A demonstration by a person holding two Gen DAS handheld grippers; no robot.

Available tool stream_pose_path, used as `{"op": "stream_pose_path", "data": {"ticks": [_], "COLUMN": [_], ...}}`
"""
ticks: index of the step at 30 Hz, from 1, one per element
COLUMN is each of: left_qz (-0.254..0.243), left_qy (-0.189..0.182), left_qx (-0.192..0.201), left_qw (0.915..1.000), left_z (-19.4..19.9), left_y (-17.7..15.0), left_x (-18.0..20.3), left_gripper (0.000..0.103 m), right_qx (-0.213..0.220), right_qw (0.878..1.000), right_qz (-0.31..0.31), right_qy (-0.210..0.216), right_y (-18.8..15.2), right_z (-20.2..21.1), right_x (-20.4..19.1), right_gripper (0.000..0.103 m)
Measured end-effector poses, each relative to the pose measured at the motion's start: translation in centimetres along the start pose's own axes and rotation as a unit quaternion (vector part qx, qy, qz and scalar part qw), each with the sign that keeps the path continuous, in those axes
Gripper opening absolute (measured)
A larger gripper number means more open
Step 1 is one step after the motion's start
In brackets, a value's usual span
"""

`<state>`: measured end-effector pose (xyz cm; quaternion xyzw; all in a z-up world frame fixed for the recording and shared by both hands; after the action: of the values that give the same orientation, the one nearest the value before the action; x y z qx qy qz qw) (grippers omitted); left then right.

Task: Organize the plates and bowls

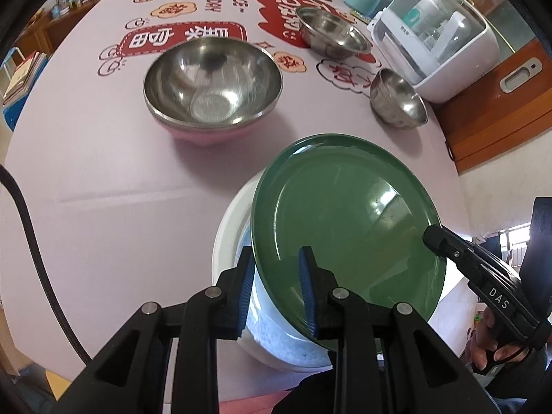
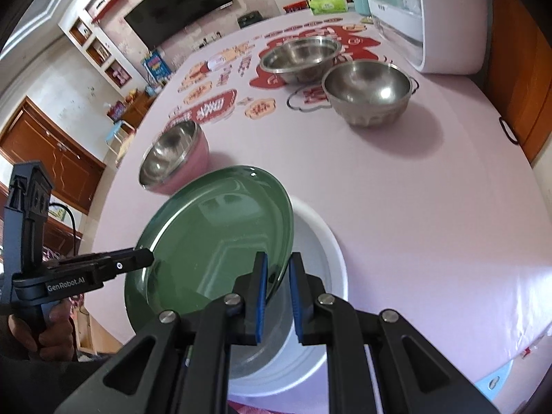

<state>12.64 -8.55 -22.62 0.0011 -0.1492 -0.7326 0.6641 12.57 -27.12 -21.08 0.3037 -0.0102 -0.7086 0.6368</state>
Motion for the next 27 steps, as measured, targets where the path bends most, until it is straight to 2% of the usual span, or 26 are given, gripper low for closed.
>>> {"op": "stream_pose_path", "data": {"ticks": [16,27], "left_qz": [-0.008,-0.012], "left_qy": [0.008,0.012], "left_qx": [-0.039,-0.049], "left_qw": [0.9992,0.9986], "left_z": [-2.2,-2.9], "left_y": [-2.5,-2.6], "left_x": [0.1,0.3], "left_gripper": [0.024,0.024], "right_qx": [-0.051,-0.052], "right_qw": [0.998,0.998], "right_qz": [0.001,0.002], "right_qy": [-0.022,-0.034], "right_y": [-2.9,-3.8], "right_z": [-1.3,-1.7], "right_x": [0.6,0.6], "right_gripper": [0.013,0.015]}}
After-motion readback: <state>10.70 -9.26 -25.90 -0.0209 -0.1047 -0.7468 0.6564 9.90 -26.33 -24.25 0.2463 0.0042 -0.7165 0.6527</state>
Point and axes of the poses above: each gripper's, at about its wrist camera, not at the fingertips, and z roughly against the way its jaws point, x to its right, y to its top, the point moved 8 cm from there along -z, roughly the way its jaws point, and after that the axes turned 6 degrees about y, right-handed, at the moved point
